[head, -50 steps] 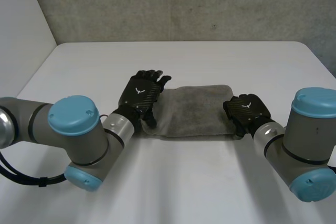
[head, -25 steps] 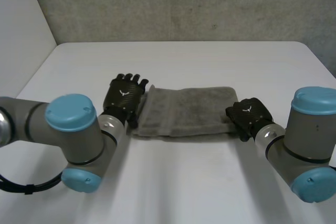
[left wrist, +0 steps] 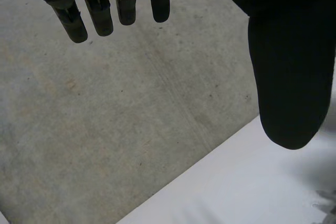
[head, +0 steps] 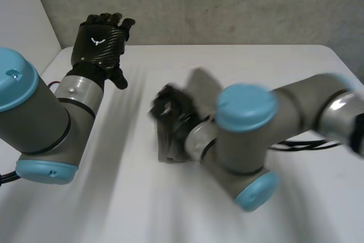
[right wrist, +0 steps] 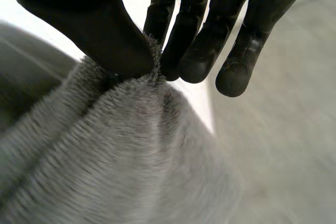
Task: Fold the laundry
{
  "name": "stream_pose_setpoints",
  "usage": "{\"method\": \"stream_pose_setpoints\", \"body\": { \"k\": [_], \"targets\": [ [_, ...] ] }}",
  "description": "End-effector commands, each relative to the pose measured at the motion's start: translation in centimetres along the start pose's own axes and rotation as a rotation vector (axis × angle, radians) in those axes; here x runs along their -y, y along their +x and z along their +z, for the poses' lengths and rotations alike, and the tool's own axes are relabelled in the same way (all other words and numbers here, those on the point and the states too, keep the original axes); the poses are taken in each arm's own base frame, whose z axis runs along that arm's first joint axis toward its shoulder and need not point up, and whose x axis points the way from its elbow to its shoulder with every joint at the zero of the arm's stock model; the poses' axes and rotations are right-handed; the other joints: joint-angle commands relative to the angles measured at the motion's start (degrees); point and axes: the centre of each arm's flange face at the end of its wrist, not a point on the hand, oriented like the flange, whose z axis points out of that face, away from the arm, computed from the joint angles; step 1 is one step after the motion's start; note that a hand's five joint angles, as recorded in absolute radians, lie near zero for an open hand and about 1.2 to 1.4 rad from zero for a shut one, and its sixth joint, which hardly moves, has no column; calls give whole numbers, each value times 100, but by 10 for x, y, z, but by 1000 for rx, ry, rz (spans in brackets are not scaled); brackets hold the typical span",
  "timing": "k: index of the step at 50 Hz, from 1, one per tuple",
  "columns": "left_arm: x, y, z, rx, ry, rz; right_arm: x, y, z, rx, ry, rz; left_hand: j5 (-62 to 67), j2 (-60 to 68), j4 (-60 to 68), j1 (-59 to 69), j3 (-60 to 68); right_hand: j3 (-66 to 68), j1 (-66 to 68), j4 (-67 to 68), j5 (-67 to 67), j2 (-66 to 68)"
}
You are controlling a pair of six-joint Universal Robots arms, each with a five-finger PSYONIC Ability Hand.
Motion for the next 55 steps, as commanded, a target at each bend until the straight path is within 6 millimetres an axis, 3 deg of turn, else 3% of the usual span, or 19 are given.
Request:
{"method": "stream_pose_setpoints", "body": {
  "k": [1, 2, 3, 4, 5, 6, 7, 9, 15, 20, 29, 34, 38, 43, 47, 48, 49, 51, 55],
  "targets": [
    [-12, -3, 1, 7, -34, -109, 4, -45, -6, 145, 19, -25, -179, 57, 54, 27, 54, -1340, -1053, -1340, -1352, -1325],
    [-13, -3, 1, 7, -37, -118, 4, -45, -6, 145, 19, -25, -179, 57, 54, 27, 54, -1356, -1070, -1356, -1369, -1341],
    [-13, -3, 1, 7, -37, -118, 6, -37, -9, 121, 8, -5, -179, 57, 54, 27, 54, -3721, -3435, -3721, -3734, -3706],
    [-13, -2, 1, 4, -38, -121, 6, -37, -9, 121, 8, -4, -179, 57, 54, 27, 54, -3745, -3458, -3745, -3758, -3730],
    [-13, -2, 1, 4, -38, -121, 10, -23, -14, 83, 1, 38, -179, 57, 54, 27, 54, -6027, -5740, -6027, -6039, -6012],
    [-14, -2, 1, 4, -39, -122, 13, -7, -18, 37, 0, 103, -179, 57, 54, 27, 54, -6664, -6377, -6664, -6676, -6649],
    [-16, -1, 2, 3, -41, -122, 13, -7, -18, 36, 0, 104, -179, 57, 54, 27, 54, -6664, -6377, -6664, -6676, -6649],
    [-17, -1, 3, 3, -44, -124, 10, 22, -26, -47, 4, 266, -179, 57, 54, 27, 54, -6664, -6377, -6664, -6676, -6649],
    [-29, 6, 4, -12, -72, -127, 0, 47, -40, -115, -19, 474, -179, 57, 54, 27, 54, -6664, -6377, -6664, -6676, -6649],
    [-49, 17, 2, -34, -127, -155, -38, 64, -47, -169, -108, 703, -179, 57, 54, 27, 54, -6664, -6377, -6664, -6676, -6649],
    [-106, 63, -16, -143, -287, -173, -80, 53, -36, -134, -183, 916, -179, 57, 54, 27, 54, -6664, -6377, -6664, -6676, -6649],
    [-126, 80, -25, -185, -340, -164, -100, 38, -26, -89, -232, 980, -179, 57, 54, 27, 54, -6664, -6377, -6664, -6676, -6649],
    [-125, 83, -26, -192, -339, -162, -111, 29, -24, -59, -297, 997, -179, 57, 54, 27, 54, -6664, -6377, -6664, -6676, -6649],
    [-100, 78, -22, -186, -275, -171, -104, 54, -31, -100, -279, 988, -179, 57, 54, 27, 54, -6664, -6377, -6664, -6676, -6649],
    [-45, 62, -15, -156, -134, -189, -73, 108, -52, -221, -159, 945, -179, 57, 54, 27, 54, -6664, -6377, -6664, -6676, -6649],
    [-25, 53, -13, -140, -84, -194, -73, 108, -52, -221, -158, 945, -179, 57, 54, 27, 54, -6664, -6377, -6664, -6676, -6649],
    [-25, 53, -13, -140, -83, -194, -66, 125, -60, -272, -131, 934, -179, 57, 54, 27, 54, -6664, -6377, -6664, -6676, -6649],
    [22, 32, -12, -105, 19, -205, -61, 144, -69, -345, -114, 922, -179, 57, 54, 27, 54, -6664, -6377, -6664, -6676, -6649],
    [54, 6, -12, -54, 67, -203, -47, 189, -98, -572, -91, 896, -179, 57, 54, 27, 54, -6664, -6377, -6664, -6676, -6649]
  ]
}}
